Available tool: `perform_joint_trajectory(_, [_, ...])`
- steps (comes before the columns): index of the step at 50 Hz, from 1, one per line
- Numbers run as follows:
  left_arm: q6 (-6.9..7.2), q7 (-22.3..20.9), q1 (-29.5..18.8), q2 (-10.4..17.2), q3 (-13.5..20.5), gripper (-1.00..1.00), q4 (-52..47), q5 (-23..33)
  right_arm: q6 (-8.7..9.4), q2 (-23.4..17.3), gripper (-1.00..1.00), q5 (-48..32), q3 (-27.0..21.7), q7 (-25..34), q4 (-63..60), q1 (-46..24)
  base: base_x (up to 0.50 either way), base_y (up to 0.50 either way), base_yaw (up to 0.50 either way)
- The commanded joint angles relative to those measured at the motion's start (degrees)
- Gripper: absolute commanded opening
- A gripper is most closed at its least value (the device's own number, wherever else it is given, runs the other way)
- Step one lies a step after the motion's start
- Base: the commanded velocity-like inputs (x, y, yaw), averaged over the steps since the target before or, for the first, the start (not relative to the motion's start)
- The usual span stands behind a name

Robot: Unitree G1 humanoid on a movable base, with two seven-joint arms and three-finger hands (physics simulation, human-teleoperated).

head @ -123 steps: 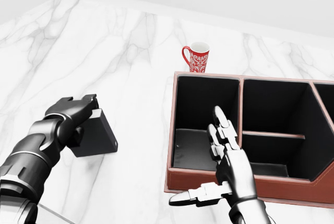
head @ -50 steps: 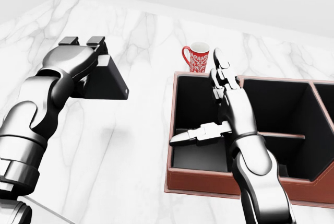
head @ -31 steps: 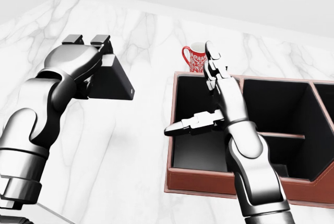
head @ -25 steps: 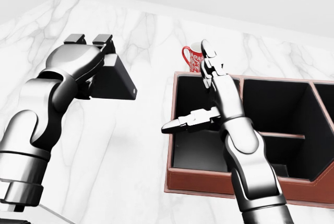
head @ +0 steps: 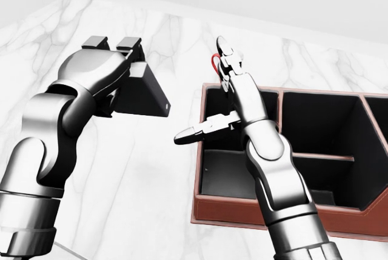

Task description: Pick up the book and place it in the right compartment of the caddy.

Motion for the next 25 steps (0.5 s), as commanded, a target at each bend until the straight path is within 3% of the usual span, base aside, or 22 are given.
perform_joint_trajectory(1, [-0.06,-2.39,1.64,-1.08,0.89,-1.0,-7.67,1.92,-0.5,0.5,1.0,-0.63,0.28,-0.16,3.56,-3.12,0.0,0.0,0.0])
perform_joint_trajectory(18, [0.03,-7.71,4.32,-2.32,1.01,-1.0,-15.95,2.35,-1.79,1.66,1.0,-1.06,0.91,-0.11,5.85,-4.0,0.0,0.0,0.0])
perform_joint_trajectory(19, [0.04,-7.67,4.34,-2.4,0.99,-1.0,-15.92,2.35,-5.2,1.95,1.0,-1.33,1.09,-0.36,8.7,-3.39,0.0,0.0,0.0])
perform_joint_trajectory(21, [0.12,-7.69,4.35,-2.59,0.87,-1.0,-16.06,2.5,-2.26,2.07,1.0,-1.47,1.23,-0.11,6.13,-3.74,0.0,0.0,0.0])
perform_joint_trajectory(25, [0.03,-7.06,4.12,-2.57,0.87,-1.0,-15.16,2.65,-2.14,2.43,1.0,-1.84,1.5,-0.04,5.77,-3.28,0.0,0.0,0.0])
